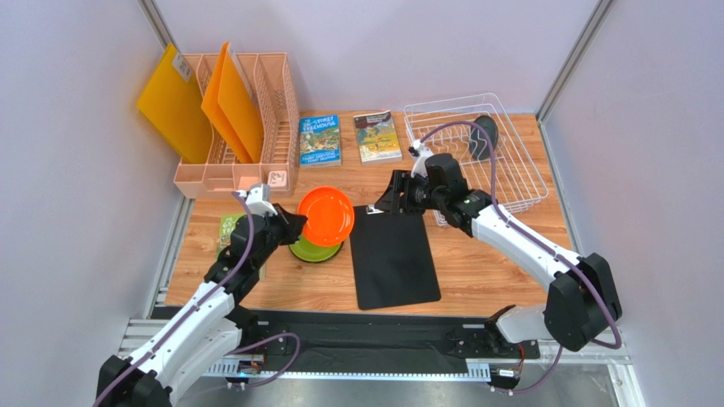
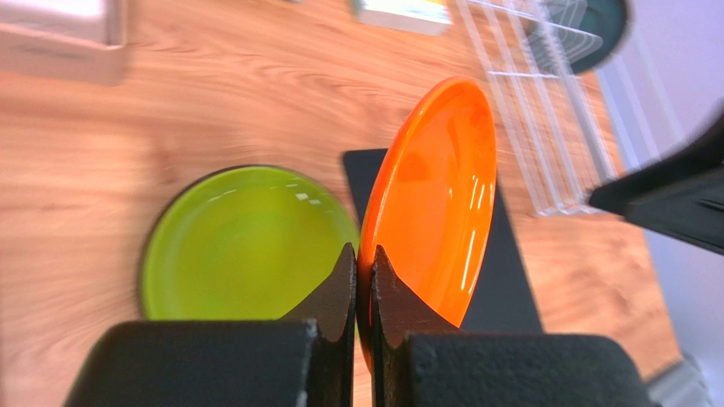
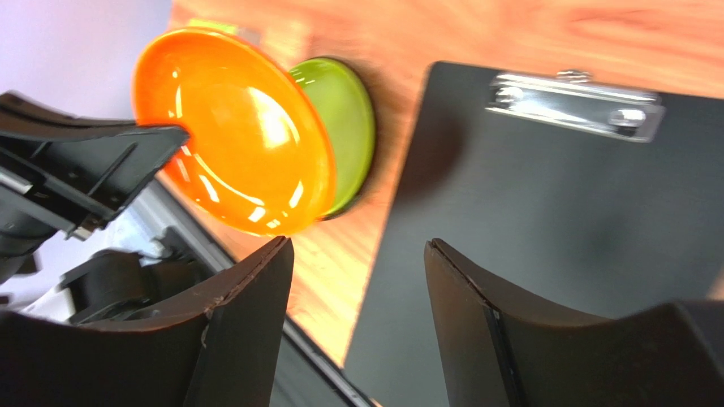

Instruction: Unload the plates from the dish rack

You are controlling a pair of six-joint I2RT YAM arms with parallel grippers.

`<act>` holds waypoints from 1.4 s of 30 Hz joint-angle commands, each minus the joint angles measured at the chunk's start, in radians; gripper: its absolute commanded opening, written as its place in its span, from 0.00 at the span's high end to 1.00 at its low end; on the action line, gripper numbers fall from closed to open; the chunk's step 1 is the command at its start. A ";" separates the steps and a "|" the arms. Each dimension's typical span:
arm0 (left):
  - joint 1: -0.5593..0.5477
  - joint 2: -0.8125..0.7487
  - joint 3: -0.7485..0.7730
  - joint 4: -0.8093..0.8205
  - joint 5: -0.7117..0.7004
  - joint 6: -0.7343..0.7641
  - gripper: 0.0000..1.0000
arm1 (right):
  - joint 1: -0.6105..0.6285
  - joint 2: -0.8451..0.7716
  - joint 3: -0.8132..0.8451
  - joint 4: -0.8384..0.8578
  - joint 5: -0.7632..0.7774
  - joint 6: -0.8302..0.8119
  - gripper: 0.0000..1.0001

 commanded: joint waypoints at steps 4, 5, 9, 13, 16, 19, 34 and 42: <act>0.000 -0.012 -0.046 -0.161 -0.226 -0.006 1.00 | -0.090 -0.113 0.060 -0.134 0.133 -0.130 0.35; 0.000 -0.008 -0.055 -0.150 -0.227 -0.014 1.00 | -0.112 -0.118 0.063 -0.149 0.133 -0.137 0.35; 0.000 0.046 -0.101 -0.084 -0.225 -0.039 1.00 | -0.165 -0.133 0.065 -0.167 0.118 -0.162 0.34; 0.000 0.080 -0.124 -0.037 -0.210 -0.054 1.00 | -0.198 -0.147 0.063 -0.187 0.120 -0.179 0.34; 0.000 0.094 -0.130 -0.027 -0.197 -0.060 0.97 | -0.215 -0.148 0.068 -0.203 0.138 -0.192 0.34; 0.000 0.088 -0.138 -0.027 -0.184 -0.062 0.78 | -0.228 -0.136 0.091 -0.229 0.173 -0.215 0.34; 0.000 -0.043 -0.040 -0.144 -0.116 -0.005 0.25 | -0.435 0.049 0.345 -0.238 0.607 -0.306 0.27; 0.000 0.127 0.144 -0.020 0.253 0.144 0.21 | -0.536 0.437 0.635 -0.184 0.661 -0.372 0.30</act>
